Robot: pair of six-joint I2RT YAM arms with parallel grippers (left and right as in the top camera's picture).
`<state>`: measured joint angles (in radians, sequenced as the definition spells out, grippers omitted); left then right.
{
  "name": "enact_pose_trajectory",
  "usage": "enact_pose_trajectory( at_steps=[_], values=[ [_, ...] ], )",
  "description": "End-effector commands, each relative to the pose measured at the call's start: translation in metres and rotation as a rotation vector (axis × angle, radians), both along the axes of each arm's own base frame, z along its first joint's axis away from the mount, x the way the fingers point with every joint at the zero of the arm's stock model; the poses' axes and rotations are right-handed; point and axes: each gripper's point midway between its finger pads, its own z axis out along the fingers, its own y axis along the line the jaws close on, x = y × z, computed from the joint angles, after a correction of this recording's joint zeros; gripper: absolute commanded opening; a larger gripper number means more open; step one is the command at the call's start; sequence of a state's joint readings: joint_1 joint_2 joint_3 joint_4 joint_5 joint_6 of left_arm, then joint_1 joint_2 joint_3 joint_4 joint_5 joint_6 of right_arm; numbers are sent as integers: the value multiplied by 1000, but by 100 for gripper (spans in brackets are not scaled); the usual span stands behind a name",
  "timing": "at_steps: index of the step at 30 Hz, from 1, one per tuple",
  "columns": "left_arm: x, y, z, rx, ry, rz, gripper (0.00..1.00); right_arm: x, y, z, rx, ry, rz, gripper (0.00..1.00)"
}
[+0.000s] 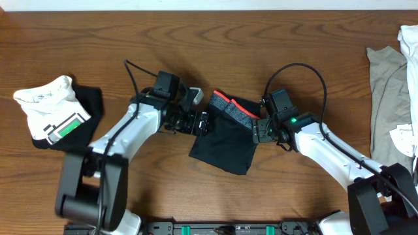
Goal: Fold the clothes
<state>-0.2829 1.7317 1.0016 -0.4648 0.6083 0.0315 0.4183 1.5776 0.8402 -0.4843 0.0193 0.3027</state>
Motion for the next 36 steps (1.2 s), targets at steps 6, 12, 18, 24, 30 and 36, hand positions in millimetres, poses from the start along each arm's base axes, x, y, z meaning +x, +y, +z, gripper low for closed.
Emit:
enact_pose_trajectory(
  at_steps=[6, 12, 18, 24, 30, 36],
  values=[
    [21, -21, -4, -109, -83, -52, 94, -1, -3, -3, -8, 10, 4, 76],
    [29, -33, -7, -123, -131, -76, 94, -1, -3, -3, -8, 11, 4, 75],
    [25, -42, -26, -118, -104, -100, 94, -1, -3, -3, -7, 10, 4, 76],
    [20, -57, -39, -128, -104, -141, 93, -1, -3, -3, -7, 11, 4, 76],
    [23, -65, -39, -140, -127, -148, 45, -2, -1, -3, -1, 14, 7, 75],
    [24, -64, -39, -139, -128, -146, 24, -4, 0, -3, 5, 23, 12, 75]
  ],
)
